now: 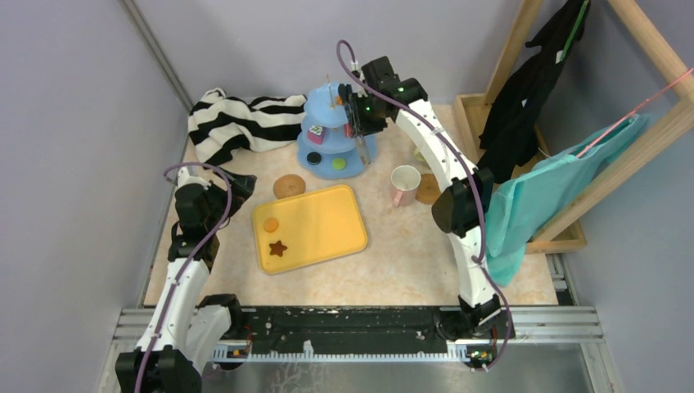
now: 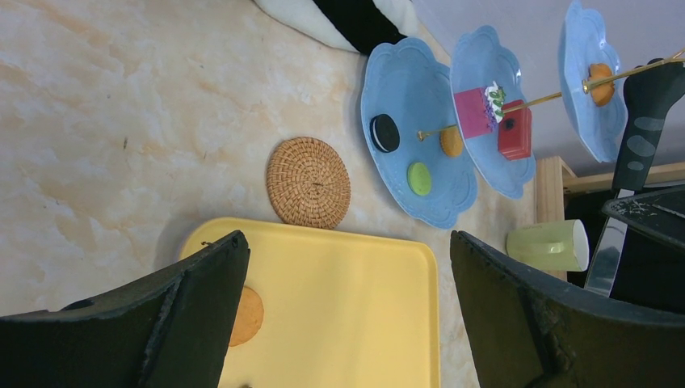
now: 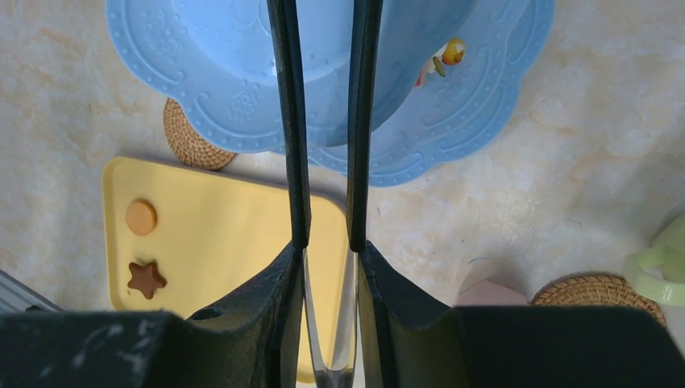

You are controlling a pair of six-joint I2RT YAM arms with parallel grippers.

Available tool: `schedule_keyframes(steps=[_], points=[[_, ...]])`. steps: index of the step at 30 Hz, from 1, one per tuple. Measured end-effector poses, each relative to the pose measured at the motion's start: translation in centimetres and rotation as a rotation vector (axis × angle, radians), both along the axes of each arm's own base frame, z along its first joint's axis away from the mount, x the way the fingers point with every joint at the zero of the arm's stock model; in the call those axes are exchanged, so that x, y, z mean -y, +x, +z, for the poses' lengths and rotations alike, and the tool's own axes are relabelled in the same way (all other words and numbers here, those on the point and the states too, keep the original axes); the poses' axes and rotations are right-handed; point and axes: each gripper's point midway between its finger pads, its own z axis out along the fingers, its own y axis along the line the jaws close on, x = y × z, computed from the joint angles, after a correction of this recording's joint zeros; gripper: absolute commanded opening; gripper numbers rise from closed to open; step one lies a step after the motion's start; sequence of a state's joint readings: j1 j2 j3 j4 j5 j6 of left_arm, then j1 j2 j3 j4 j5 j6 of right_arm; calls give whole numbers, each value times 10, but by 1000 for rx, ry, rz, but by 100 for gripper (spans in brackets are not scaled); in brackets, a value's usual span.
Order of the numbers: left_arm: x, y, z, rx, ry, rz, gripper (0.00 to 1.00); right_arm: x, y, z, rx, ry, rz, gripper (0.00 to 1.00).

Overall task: Serve the afternoon tea
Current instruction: Place the desert on the desert table, then place the clamp on the tray.

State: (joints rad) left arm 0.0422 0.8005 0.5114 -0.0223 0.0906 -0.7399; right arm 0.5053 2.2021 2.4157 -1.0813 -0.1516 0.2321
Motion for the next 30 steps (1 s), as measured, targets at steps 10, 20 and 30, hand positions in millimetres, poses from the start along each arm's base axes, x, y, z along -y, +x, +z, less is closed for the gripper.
schedule_keyframes(steps=[10,20,30], points=[[0,0,-1,-3,0,0,99,2,-1,35,91,47,-9,17],[0,1,-3,-10,1,0,99,21,-40,59,154,65,-12,0],[-1,2,-10,-35,-1,4,99,4,-158,13,165,5,143,0]])
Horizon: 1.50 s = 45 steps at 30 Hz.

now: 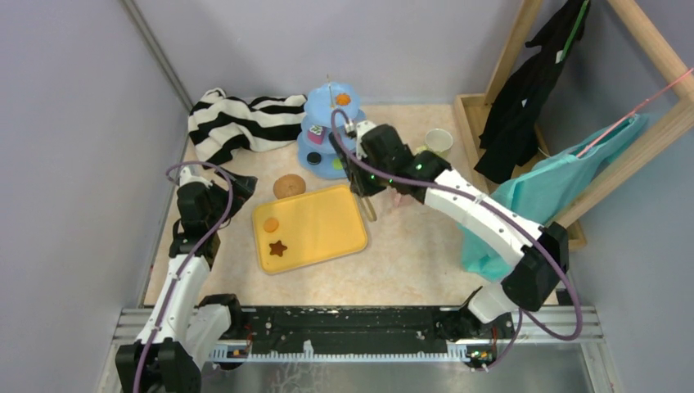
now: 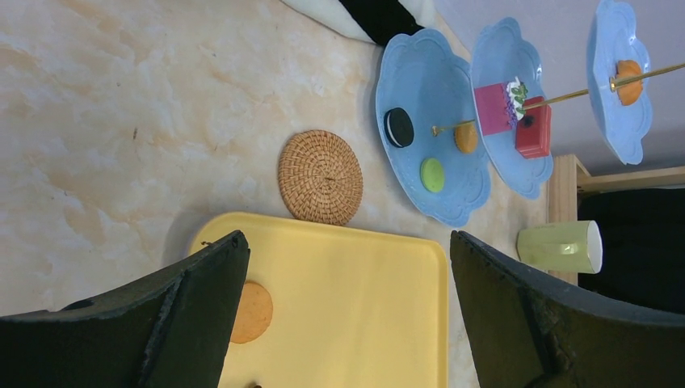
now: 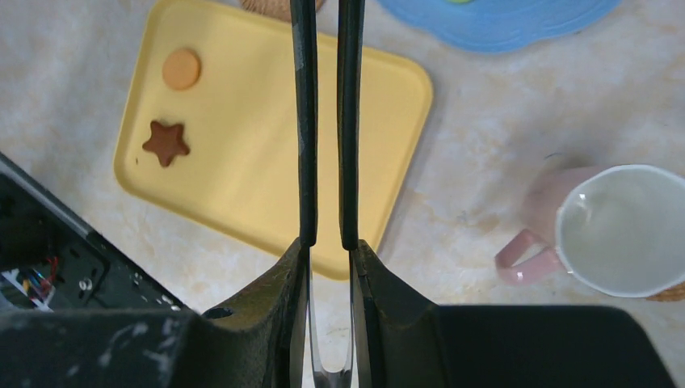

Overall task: Serve the afternoon tea
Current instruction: Place the clamp on the tray.

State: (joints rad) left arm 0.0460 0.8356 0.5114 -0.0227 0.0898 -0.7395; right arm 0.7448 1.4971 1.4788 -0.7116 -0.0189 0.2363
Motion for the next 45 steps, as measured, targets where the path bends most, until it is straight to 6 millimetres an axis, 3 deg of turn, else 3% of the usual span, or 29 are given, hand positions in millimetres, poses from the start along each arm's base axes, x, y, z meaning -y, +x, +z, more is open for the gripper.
schedule_keyframes(steps=[5,10,16,22,24,25,29,31,41,45], points=[[-1,0,-4,-16,4,4,99,-28,-43,-41,11,-39,108,0],[-4,-3,-11,-44,14,19,99,-45,-78,-96,-15,-88,189,0],[-7,-4,-12,-53,13,41,99,-49,-82,-148,-52,-108,178,0],[-8,-3,-17,-71,7,50,99,-70,-72,-197,-80,-129,177,0],[-10,-3,-16,-66,9,60,99,-81,-67,-196,-65,-113,181,0],[-10,-4,-16,-63,10,63,99,-86,-64,-196,-57,-104,182,6],[-12,-5,-14,-52,9,75,99,-101,-58,-195,-47,-72,195,53],[-12,-5,-13,-49,5,78,99,-105,-59,-194,-45,-58,215,95],[-12,-6,-8,-31,2,82,99,-104,-59,-192,-29,-71,230,99],[-13,-8,-7,-35,6,91,99,-99,-56,-179,7,-84,223,99]])
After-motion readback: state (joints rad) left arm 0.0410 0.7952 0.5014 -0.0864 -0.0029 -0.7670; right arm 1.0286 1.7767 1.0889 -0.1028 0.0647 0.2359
